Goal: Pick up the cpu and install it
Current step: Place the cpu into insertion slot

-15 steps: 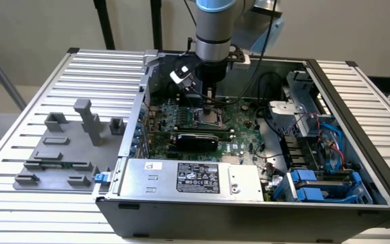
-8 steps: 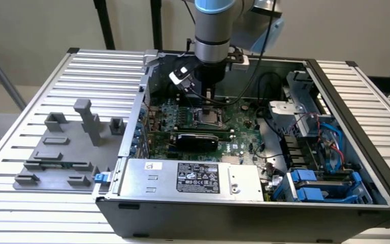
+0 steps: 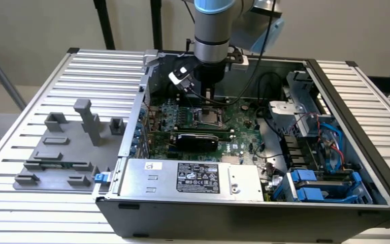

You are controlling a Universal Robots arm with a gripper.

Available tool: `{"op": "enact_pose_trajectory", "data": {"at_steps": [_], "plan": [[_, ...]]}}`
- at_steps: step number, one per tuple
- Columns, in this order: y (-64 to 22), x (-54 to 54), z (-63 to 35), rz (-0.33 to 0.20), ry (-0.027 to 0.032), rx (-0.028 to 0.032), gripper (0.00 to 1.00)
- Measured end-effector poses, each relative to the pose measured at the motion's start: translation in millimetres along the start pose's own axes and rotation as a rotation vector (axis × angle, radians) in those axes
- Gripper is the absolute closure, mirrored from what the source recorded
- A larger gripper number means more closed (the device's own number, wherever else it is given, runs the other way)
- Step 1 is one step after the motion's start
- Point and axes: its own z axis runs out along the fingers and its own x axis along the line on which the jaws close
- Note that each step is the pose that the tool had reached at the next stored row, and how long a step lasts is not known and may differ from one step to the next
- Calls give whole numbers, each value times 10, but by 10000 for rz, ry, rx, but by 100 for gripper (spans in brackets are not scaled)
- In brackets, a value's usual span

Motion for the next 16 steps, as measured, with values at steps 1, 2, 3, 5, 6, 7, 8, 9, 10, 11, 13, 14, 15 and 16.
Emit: {"op": "enact_pose_trajectory", "data": {"at_steps": [1, 2, 3, 5, 6, 7, 8, 9, 10, 11, 13, 14, 15, 16], "plan": [[0, -1, -16, 0, -3, 1, 89], [1, -1, -35, 0, -6, 4, 89], [1, -2, -50, -1, -3, 5, 89], [3, -4, -74, -2, 0, 5, 89], [4, -9, -80, -2, 1, 6, 89], [6, -16, -83, -1, 1, 6, 89], [8, -26, -85, 0, 1, 6, 89], [10, -38, -85, -1, 0, 7, 89], [12, -49, -85, -1, 0, 8, 89], [13, -58, -85, -1, 1, 7, 89], [14, -77, -85, -1, 2, 7, 89], [15, -83, -85, -1, 4, 6, 89], [15, -84, -84, -1, 5, 6, 89], [15, -84, -85, 0, 4, 7, 89]]}}
